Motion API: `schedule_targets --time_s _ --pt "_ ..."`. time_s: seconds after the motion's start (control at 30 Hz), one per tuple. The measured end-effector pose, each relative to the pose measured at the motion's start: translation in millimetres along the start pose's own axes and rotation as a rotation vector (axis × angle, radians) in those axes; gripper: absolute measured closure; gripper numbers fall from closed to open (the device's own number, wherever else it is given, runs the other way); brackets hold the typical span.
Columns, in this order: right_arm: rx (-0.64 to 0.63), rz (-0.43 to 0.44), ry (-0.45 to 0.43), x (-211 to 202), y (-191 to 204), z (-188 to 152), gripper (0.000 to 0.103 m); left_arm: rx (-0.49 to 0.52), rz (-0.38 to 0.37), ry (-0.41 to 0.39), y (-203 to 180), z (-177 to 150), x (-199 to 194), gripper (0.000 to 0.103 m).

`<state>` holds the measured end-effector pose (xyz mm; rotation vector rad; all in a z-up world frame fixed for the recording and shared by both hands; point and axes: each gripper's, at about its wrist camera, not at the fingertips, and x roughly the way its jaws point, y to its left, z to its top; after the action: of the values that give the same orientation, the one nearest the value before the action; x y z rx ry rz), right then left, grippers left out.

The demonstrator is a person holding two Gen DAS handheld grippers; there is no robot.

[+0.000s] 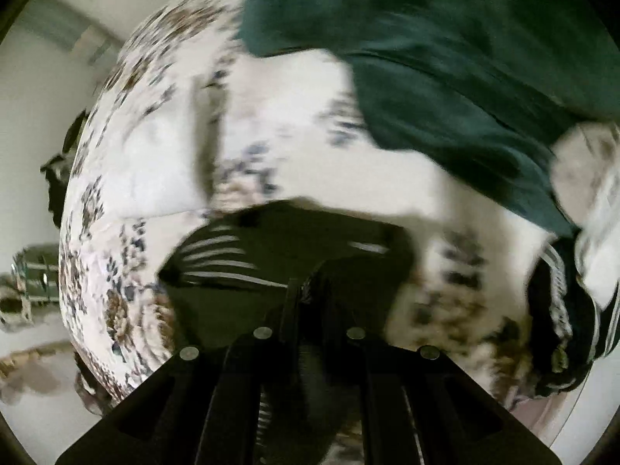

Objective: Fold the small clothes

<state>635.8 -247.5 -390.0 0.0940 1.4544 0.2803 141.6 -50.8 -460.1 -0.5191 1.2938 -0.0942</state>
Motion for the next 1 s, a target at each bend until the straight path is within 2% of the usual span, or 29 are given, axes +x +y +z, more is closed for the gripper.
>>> schedule_targets --time_s 0.17,0.3,0.43,0.5,0.6,0.63,0.67,0.7,0.73,0.83,0.93,1.0 --pt "-0.156 -0.085 0.028 50 145 21 0.095 -0.148 -0.051 -0.006 80 0 -13 0.096" --pt "-0.242 -0.163 0.071 116 245 24 0.096 -0.218 -0.053 -0.005 128 -5 -6 0.096" --pt "-0.277 -0.240 0.102 173 296 18 0.096 -0.268 -0.057 0.011 166 -12 4 0.096" --pt "-0.284 -0.282 0.110 197 309 16 0.096 -0.280 -0.065 0.031 182 -15 12 0.095" --pt "-0.251 -0.274 0.174 224 306 15 0.091 -0.323 -0.032 0.081 208 -18 20 0.094" --pt "-0.233 -0.250 0.193 226 303 14 0.081 -0.351 -0.043 0.091 219 -21 18 0.088" --pt "-0.213 -0.209 0.223 225 299 10 0.073 -0.376 -0.043 0.094 226 -22 16 0.069" --pt "-0.196 -0.165 0.243 221 295 5 0.050 -0.399 -0.035 0.098 235 -24 13 0.057" --pt "-0.177 -0.113 0.259 213 288 -4 0.036 -0.421 -0.042 0.094 242 -26 8 0.042" --pt "-0.183 -0.062 0.247 175 262 -45 0.036 -0.462 -0.081 0.091 252 -26 0 0.041" --pt "-0.212 -0.083 0.242 141 221 -108 0.036 -0.408 -0.076 0.111 239 -12 1 0.041" --pt "-0.184 -0.105 0.276 127 180 -168 0.036 -0.358 -0.086 0.119 224 0 6 0.041"
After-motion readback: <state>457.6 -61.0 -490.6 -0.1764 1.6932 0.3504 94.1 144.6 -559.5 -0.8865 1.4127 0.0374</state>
